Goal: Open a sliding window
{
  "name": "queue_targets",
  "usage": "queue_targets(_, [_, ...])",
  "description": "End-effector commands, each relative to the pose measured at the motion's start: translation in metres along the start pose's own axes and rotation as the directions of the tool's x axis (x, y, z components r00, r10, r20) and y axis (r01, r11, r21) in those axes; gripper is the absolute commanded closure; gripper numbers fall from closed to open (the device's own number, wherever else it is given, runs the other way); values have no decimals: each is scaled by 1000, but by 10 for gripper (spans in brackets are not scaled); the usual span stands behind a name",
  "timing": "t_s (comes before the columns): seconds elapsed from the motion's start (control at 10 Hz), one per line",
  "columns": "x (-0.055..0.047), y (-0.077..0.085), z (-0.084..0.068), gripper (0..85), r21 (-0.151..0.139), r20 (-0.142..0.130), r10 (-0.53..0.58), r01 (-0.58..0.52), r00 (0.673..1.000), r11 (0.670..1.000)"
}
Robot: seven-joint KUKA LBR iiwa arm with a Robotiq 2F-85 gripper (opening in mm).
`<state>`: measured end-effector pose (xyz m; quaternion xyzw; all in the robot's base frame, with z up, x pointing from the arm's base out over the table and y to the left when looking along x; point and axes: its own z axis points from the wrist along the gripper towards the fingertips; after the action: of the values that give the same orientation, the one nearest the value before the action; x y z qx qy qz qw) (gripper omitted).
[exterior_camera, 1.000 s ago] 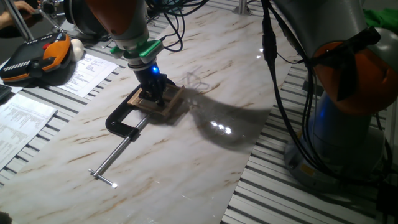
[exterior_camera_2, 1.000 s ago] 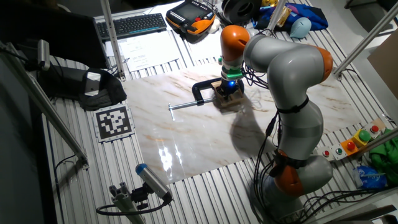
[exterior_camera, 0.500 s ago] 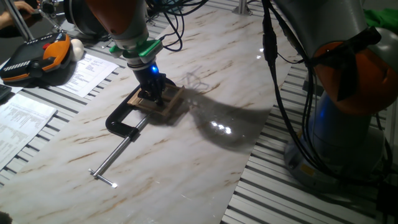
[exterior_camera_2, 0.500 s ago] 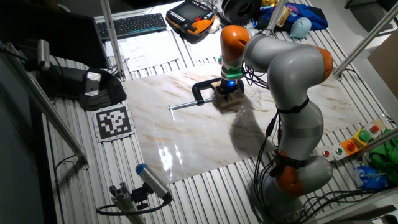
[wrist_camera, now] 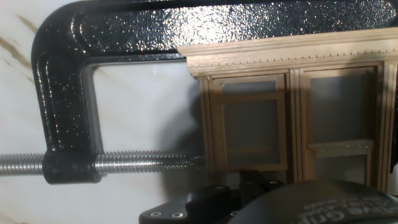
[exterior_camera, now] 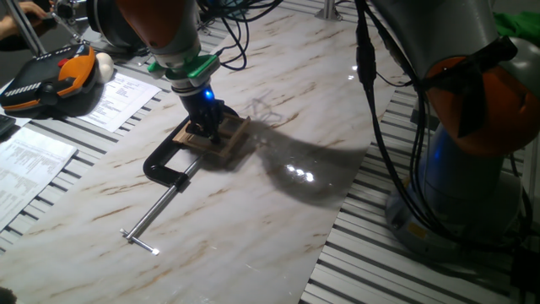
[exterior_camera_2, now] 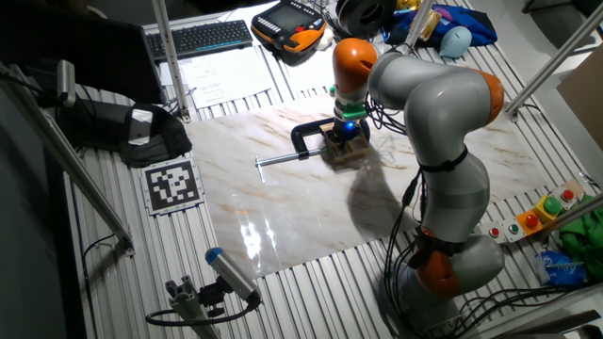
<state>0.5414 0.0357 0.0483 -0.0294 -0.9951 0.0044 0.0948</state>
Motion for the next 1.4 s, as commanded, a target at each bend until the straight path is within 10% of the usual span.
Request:
queue_targets(0.0, [0, 0, 0, 850, 0, 0, 1, -1, 1000, 1000])
queue_targets(1.3, [7, -24, -23, 850, 30, -27, -30, 31, 999, 999])
